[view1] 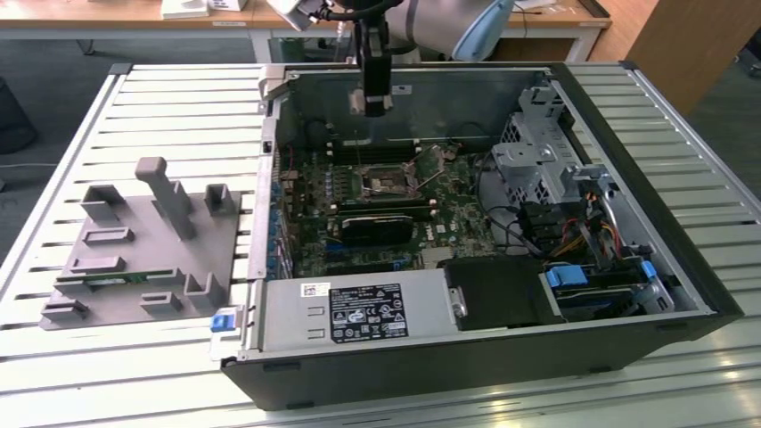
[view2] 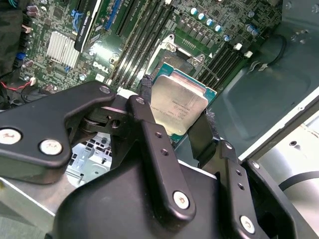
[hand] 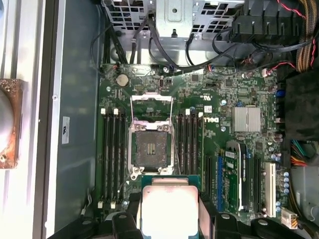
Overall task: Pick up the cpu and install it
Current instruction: 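Place the cpu into insertion slot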
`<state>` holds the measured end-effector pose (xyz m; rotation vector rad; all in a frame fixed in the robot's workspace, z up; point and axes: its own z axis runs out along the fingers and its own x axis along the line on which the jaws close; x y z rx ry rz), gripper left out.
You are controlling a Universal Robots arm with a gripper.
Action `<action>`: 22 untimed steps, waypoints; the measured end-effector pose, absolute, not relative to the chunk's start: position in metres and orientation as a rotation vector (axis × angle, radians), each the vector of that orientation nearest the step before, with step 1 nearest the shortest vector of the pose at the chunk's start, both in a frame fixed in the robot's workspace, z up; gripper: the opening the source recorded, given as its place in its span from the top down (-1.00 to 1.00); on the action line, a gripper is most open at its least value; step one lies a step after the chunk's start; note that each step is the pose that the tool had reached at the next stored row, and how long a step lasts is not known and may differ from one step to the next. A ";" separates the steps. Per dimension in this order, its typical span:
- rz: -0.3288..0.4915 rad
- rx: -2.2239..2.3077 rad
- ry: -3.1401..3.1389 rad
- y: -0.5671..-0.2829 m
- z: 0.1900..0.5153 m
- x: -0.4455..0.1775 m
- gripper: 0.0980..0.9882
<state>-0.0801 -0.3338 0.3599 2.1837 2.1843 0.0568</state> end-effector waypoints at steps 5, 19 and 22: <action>0.056 2.184 2.185 -0.333 0.357 -0.077 0.00; 0.056 2.184 2.185 -0.333 0.352 -0.075 0.00; 0.056 2.184 2.185 -0.333 0.351 -0.075 0.00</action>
